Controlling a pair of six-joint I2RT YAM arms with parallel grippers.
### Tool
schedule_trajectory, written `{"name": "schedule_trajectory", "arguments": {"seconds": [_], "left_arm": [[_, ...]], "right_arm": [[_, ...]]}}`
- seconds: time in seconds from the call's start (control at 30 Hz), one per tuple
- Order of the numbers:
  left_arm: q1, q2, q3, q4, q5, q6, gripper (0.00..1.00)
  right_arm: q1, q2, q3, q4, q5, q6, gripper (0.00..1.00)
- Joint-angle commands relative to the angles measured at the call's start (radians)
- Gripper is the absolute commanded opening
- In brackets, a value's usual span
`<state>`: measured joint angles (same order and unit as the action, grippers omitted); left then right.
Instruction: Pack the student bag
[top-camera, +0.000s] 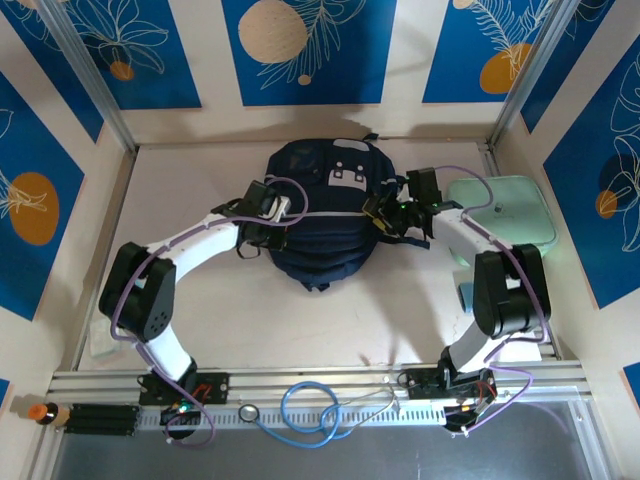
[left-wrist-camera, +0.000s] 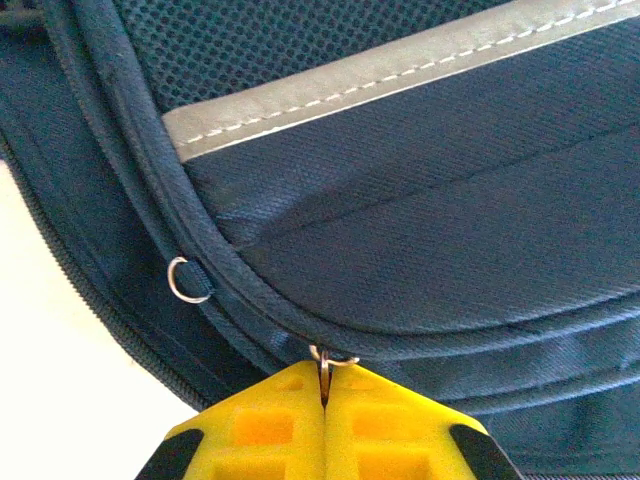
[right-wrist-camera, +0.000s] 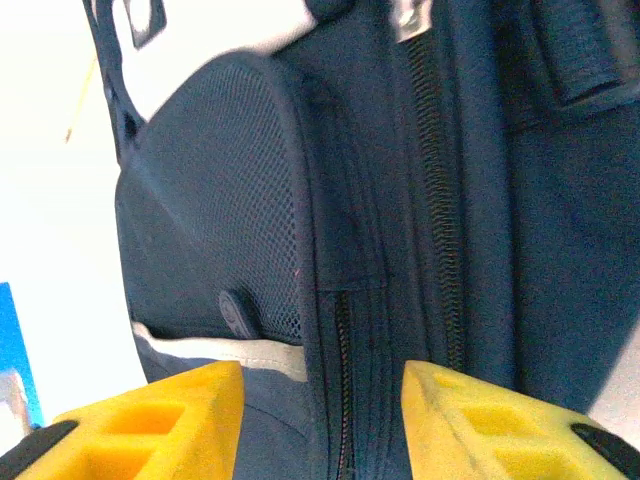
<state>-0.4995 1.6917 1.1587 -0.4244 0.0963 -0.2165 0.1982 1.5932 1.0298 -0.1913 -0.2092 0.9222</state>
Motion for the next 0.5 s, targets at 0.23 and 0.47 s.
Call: {"name": "schedule_trajectory", "arguments": {"seconds": [0.23, 0.47], "left_arm": [[-0.113, -0.030, 0.065, 0.032, 0.126, 0.072, 0.00], [-0.177, -0.010, 0.094, 0.095, 0.168, 0.033, 0.00]], "right_arm": [[0.123, -0.282, -0.173, 0.001, 0.195, 0.275, 0.58], [0.216, -0.243, -0.167, 0.036, 0.222, 0.394, 0.55]]}}
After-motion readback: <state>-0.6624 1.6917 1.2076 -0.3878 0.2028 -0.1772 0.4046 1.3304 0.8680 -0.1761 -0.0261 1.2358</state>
